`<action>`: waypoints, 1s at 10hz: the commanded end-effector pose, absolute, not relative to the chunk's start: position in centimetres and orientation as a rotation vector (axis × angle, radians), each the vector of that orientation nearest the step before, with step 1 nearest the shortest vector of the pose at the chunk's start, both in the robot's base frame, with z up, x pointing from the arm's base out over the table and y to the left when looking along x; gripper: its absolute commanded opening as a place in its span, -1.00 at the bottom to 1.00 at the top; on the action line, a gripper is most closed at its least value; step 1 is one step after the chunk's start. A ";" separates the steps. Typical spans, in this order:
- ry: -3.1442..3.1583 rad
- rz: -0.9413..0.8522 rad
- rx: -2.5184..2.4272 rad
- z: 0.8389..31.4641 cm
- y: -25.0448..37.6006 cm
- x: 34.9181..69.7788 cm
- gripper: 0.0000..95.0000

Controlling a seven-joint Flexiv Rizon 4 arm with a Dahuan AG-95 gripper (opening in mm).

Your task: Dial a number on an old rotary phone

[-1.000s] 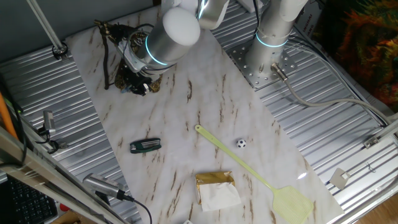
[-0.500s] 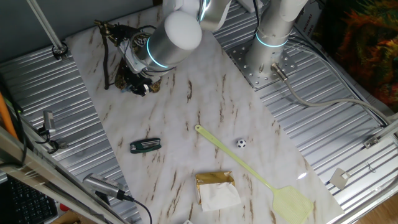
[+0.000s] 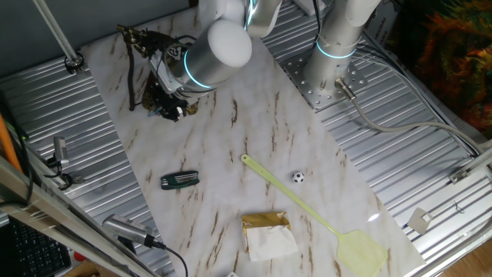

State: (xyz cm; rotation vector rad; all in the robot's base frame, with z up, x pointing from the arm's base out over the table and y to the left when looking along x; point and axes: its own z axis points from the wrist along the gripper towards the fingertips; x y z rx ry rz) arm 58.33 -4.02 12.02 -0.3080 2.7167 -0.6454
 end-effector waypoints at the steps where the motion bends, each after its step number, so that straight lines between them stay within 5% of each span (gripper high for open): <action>1: 2.704 -0.650 -0.313 11.8 -4.1 58.3 -1.00; 10: 2.680 -0.648 -0.322 11.3 -4.4 58.4 -1.00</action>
